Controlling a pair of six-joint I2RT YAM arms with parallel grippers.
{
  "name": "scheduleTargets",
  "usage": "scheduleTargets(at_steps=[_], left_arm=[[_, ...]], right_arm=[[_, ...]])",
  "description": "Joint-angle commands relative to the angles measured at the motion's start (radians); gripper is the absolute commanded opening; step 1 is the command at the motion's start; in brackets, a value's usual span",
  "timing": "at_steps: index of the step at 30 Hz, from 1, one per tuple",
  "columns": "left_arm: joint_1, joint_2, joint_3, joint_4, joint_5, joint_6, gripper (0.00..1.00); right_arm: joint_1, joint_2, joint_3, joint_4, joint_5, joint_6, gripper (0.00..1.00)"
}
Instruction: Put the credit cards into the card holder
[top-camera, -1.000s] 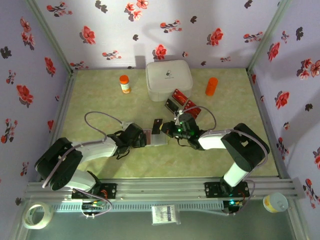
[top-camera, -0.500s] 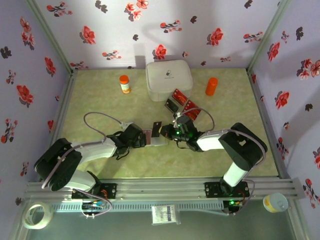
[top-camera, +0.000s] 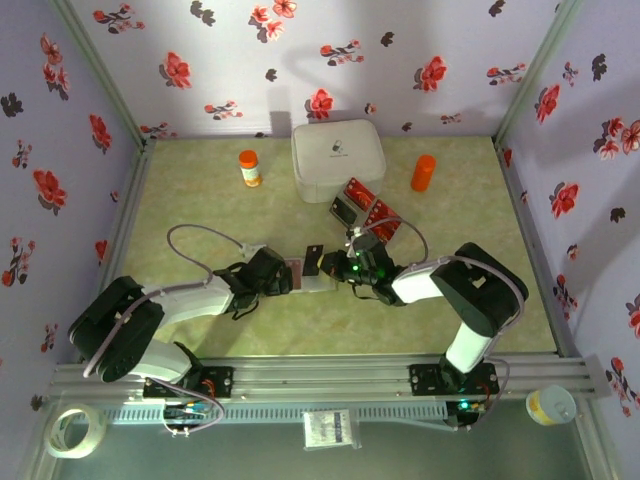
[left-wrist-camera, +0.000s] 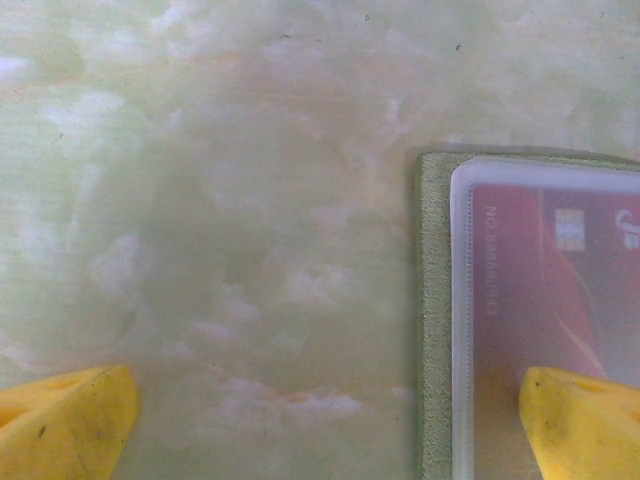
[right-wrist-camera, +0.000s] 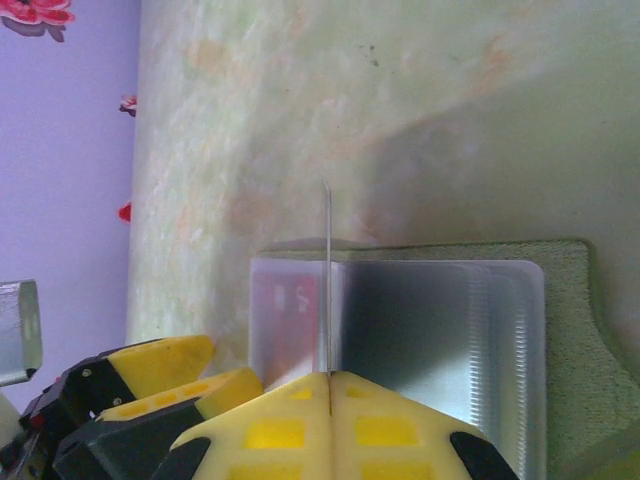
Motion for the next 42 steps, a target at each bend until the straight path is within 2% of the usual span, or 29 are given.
scheduleTargets(at_steps=[1,31,42], left_arm=[[0.008,0.012,-0.045,-0.114,-0.029,-0.033,1.00],[0.008,0.009,-0.051,-0.113,-0.029,-0.033,1.00],[0.008,0.012,-0.051,-0.112,-0.031,-0.034,1.00]], right_arm=[[0.011,0.023,-0.019,0.056,-0.017,0.020,0.00],[0.026,0.067,-0.029,0.088,-0.077,0.038,0.00],[0.031,0.045,-0.014,-0.044,-0.068,0.001,0.00]])
